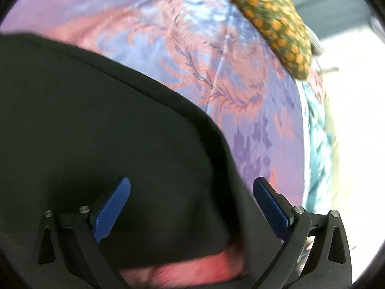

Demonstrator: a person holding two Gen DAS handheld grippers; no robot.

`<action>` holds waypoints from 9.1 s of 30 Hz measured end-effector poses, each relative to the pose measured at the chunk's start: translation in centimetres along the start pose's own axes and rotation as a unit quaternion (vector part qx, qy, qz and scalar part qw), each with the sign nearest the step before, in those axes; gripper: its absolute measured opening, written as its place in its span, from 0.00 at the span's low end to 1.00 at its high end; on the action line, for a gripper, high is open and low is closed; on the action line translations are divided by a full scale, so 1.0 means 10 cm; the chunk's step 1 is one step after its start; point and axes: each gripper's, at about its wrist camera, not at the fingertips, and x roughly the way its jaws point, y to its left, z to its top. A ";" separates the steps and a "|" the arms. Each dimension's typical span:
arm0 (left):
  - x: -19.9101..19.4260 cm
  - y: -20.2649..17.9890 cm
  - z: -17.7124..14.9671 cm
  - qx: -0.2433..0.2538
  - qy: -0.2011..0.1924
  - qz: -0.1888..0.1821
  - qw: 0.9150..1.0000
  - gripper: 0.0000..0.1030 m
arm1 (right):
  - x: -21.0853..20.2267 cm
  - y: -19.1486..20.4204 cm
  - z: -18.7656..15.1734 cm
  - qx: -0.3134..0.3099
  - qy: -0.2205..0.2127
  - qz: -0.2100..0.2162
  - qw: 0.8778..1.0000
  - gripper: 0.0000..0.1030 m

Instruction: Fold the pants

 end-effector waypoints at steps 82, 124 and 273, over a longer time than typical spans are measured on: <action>-1.80 1.34 -2.40 0.057 -0.134 0.132 0.981 0.04 | 0.09 -1.06 1.00 -0.265 0.187 -0.414 0.851 0.08; -1.78 0.81 -2.33 0.202 -0.177 0.243 0.932 0.73 | 0.70 0.48 -0.02 -0.409 0.128 -0.442 0.788 0.66; -1.14 0.63 -2.68 0.263 -0.088 0.208 0.938 0.04 | 1.35 0.74 -1.19 -0.314 0.170 -0.150 0.922 0.55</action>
